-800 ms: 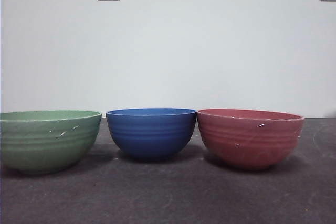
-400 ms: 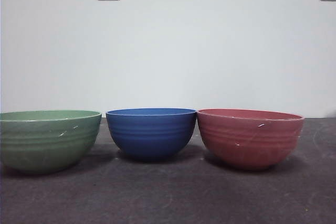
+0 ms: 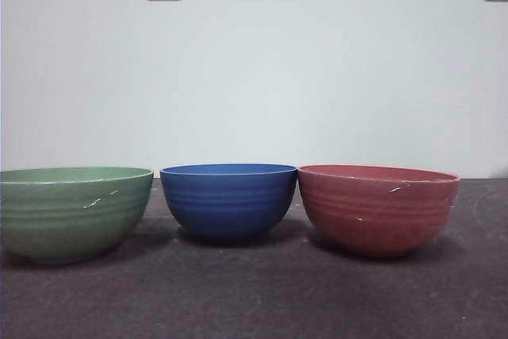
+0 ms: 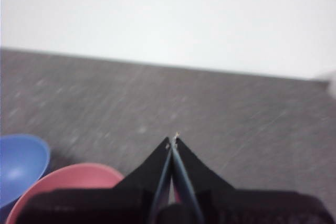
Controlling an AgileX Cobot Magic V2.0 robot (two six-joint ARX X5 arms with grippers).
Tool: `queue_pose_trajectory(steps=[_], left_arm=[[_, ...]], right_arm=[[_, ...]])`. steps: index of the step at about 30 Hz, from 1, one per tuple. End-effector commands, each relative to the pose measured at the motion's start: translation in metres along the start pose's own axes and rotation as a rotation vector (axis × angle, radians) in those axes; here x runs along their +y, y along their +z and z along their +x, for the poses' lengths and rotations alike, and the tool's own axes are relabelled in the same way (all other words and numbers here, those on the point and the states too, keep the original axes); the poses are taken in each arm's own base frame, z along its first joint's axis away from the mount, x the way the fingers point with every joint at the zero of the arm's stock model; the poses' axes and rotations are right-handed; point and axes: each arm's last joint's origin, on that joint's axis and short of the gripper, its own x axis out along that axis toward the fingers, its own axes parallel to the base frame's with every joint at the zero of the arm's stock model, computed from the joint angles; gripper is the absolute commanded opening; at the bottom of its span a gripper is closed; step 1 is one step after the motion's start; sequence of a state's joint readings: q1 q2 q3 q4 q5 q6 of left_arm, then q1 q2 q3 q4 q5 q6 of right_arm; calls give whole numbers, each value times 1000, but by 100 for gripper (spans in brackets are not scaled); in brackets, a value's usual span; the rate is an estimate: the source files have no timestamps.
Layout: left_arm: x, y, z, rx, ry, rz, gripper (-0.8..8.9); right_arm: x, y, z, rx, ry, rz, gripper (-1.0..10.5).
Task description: Pick up the green bowl on the top,put the green bowl on the left,pick up the red bowl in the middle,put the red bowl on the right
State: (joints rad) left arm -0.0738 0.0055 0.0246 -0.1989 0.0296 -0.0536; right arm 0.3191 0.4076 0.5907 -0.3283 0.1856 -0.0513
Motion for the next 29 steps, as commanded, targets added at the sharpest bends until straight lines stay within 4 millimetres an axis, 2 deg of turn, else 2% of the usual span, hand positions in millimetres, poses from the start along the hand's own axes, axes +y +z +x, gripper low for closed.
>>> queue_pose_trajectory(steps=[1,9,14,20,29], left_arm=[[1,-4,1,15,3,-6,-4],[1,-4,1,15,3,-6,-4],[1,-4,1,15,4,-6,-4],[1,-4,1,15,4,-6,-4],[1,-4,1,15,4,-6,-4]], right_arm=[[-4,-21,-6,-8,12,-11,3],[-3,-101,0,48,38,3,3],[0,-131,8,23,43,15,3],[1,-147,15,10,43,58,3],[1,-148,15,18,37,100,3]])
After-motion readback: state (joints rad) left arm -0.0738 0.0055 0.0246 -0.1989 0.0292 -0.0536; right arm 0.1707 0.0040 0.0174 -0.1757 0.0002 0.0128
